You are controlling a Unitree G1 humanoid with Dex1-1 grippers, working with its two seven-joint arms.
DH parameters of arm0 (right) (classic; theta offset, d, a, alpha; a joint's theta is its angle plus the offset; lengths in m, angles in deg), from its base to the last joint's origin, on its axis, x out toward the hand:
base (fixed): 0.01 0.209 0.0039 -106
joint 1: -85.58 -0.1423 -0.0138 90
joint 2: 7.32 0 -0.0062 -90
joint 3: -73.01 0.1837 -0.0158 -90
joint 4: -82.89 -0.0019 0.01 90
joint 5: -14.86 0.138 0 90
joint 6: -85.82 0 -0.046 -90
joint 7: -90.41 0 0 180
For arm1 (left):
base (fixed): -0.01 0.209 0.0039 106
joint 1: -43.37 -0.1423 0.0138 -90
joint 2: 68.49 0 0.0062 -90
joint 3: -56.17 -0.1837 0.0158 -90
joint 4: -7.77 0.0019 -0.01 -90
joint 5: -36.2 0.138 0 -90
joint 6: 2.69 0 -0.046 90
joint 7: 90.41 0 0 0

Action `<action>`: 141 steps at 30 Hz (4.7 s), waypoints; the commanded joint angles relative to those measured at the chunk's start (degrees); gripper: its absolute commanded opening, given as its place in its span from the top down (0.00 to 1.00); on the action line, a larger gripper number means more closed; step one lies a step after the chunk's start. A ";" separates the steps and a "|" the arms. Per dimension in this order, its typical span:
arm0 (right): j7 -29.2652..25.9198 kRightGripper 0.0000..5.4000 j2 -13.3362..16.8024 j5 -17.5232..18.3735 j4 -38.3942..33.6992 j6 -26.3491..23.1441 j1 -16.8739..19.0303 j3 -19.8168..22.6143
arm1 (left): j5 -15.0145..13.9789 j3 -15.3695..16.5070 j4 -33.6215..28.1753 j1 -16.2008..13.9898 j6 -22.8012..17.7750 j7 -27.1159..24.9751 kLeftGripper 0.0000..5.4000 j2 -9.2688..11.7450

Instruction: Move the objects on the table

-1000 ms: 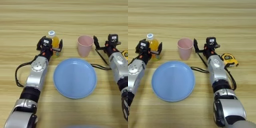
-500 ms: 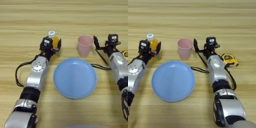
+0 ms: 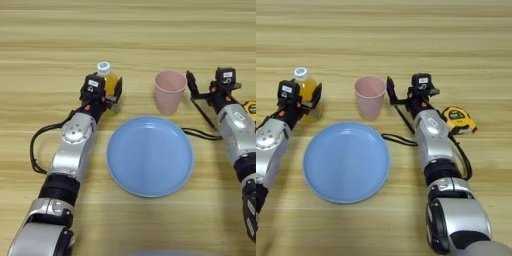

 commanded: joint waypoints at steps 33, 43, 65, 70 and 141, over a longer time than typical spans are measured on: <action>3.56 0.00 -1.65 -0.92 -0.26 -0.37 -2.05 -1.39 | -9.27 -9.19 -39.99 -14.16 -22.15 -14.30 0.36 3.41; 4.18 0.00 -1.94 -1.00 -0.17 -0.39 -2.33 -1.65 | -8.80 -12.08 -40.20 -16.94 -22.08 -15.51 0.36 3.63; 7.60 0.00 -1.03 -2.29 1.44 -2.23 -2.69 -0.92 | -2.84 -14.99 -28.20 -17.55 -13.66 -14.83 0.36 2.86; 9.03 0.00 -0.69 -2.04 3.17 -3.78 -3.35 -0.19 | -2.24 -15.42 -28.21 -17.59 -13.47 -14.89 0.27 3.16; 8.76 0.00 -0.27 -1.97 2.19 -3.82 -2.67 0.77 | -6.61 8.37 -6.77 -1.11 -3.79 1.27 0.00 2.58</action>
